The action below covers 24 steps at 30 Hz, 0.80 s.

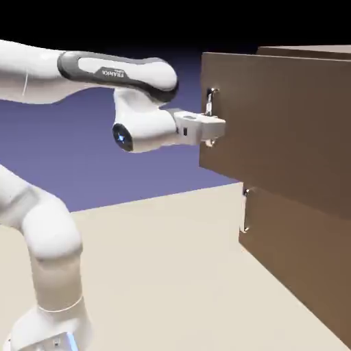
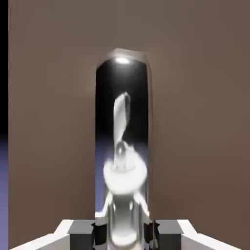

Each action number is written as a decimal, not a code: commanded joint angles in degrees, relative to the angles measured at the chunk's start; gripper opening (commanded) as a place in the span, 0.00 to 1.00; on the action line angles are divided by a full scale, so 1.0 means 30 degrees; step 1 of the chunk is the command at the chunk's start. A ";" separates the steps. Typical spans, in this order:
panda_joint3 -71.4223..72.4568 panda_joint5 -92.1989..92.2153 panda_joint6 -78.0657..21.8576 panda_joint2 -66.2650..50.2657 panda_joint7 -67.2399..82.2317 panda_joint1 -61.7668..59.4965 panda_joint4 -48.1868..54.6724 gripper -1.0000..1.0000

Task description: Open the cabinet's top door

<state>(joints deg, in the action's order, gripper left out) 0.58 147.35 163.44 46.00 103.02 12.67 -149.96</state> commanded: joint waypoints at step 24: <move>-0.7652 -1.5972 0.7358 1.1025 -0.8693 1.0299 -0.4647 0.00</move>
<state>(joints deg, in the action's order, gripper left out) -22.55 98.95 185.51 78.99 76.98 43.53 -164.22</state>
